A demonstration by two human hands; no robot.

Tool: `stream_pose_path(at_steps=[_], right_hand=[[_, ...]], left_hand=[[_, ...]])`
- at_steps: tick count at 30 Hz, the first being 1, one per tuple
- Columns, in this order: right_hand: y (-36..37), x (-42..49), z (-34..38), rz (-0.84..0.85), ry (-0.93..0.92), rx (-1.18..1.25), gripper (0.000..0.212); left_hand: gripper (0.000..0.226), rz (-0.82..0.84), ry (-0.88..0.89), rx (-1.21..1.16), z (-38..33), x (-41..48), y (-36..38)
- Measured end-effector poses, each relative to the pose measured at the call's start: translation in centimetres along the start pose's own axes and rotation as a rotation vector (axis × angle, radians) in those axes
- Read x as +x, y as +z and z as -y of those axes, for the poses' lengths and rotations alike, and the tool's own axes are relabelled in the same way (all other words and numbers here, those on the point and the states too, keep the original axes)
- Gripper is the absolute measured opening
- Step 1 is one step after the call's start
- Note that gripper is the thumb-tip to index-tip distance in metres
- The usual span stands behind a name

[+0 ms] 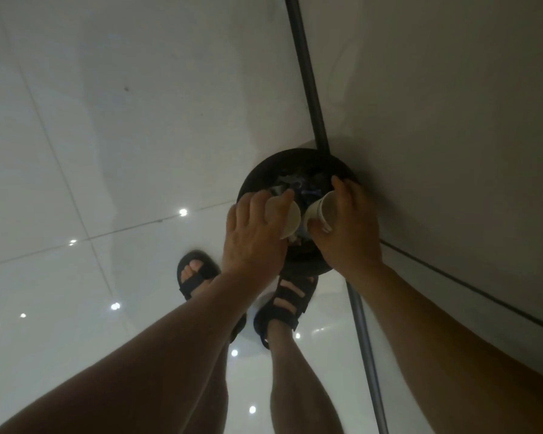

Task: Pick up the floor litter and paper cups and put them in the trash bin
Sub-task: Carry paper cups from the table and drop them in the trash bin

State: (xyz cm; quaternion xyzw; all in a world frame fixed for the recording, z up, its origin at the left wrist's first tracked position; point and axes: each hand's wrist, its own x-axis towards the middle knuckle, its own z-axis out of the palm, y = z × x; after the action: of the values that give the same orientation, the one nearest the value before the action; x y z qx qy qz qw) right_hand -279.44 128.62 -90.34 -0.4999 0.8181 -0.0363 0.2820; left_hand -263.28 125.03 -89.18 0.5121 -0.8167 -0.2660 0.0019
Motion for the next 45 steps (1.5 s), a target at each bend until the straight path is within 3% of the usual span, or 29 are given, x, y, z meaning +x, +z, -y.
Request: stream_pose_path(at_steps=[5,9,14,21,33,39,45], right_hand=[[1.9,-0.4,-0.1,0.009,-0.077,-0.182,0.101],[2.2,-0.3,-0.6,0.057,-0.091,-0.226,0.108],[-0.1,-0.6,1.0,0.113,-0.053,-0.176,0.112],[-9.3,-0.7,8.9,0.007,-0.095,-0.083,0.099],[-27.8,-10.1,27.7,-0.081,-0.227,-0.098,0.086],[-34.8,-16.0,33.8,-0.111,-0.322,-0.13,0.083],[-38.7,-21.7,37.4,-0.105,-0.541,-0.182,0.08]], left_hand=[[0.088,0.165,0.048,0.15,1.1,1.6,1.8],[0.098,0.204,0.107,0.245,2.4,1.5,2.9],[0.097,0.204,0.049,0.178,1.9,1.4,-0.2],[0.091,0.136,-0.212,0.09,2.2,3.0,-13.5],[0.081,-0.071,-0.285,0.112,-2.1,-5.2,-39.8],[0.082,-0.219,-0.374,0.106,-4.1,-12.0,-48.3],[0.081,-0.378,-0.523,0.065,-6.5,-18.9,-52.5]])
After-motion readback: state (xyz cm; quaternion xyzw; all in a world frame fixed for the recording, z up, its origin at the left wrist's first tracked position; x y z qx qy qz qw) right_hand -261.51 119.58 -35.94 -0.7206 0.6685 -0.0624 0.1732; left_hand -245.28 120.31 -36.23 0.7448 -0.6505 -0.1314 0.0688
